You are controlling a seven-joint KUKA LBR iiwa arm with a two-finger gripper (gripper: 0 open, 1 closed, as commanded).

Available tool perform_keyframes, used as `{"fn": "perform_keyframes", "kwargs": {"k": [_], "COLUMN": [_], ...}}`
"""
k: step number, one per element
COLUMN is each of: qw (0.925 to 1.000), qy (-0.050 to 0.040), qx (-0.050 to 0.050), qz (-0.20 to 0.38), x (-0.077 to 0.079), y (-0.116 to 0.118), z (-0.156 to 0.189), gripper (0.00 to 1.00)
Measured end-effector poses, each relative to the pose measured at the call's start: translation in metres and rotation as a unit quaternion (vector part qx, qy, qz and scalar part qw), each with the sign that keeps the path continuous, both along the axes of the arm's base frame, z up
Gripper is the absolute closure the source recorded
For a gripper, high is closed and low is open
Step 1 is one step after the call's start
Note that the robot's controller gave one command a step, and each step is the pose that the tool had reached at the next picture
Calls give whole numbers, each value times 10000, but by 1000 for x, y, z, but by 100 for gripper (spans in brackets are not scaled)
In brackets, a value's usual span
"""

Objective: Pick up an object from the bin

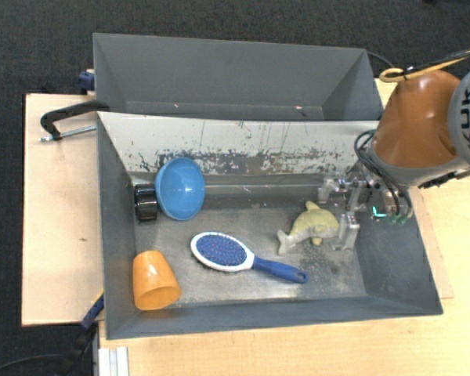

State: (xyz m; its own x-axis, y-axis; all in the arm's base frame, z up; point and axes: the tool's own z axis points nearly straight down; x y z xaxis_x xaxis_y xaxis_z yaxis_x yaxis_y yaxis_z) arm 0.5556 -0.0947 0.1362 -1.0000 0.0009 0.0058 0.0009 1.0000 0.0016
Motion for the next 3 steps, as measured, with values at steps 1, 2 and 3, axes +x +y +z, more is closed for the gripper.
{"fn": "perform_keyframes", "kwargs": {"k": [1, 2, 3], "qw": [9986, 9986, 9972], "qy": [-9, -44, -107], "qx": [8, -5, -22], "qz": [530, 529, 744], "x": [1, 3, -30], "y": [21, 20, 16], "z": [-69, -65, 155], "gripper": [0, 100, 100]}}
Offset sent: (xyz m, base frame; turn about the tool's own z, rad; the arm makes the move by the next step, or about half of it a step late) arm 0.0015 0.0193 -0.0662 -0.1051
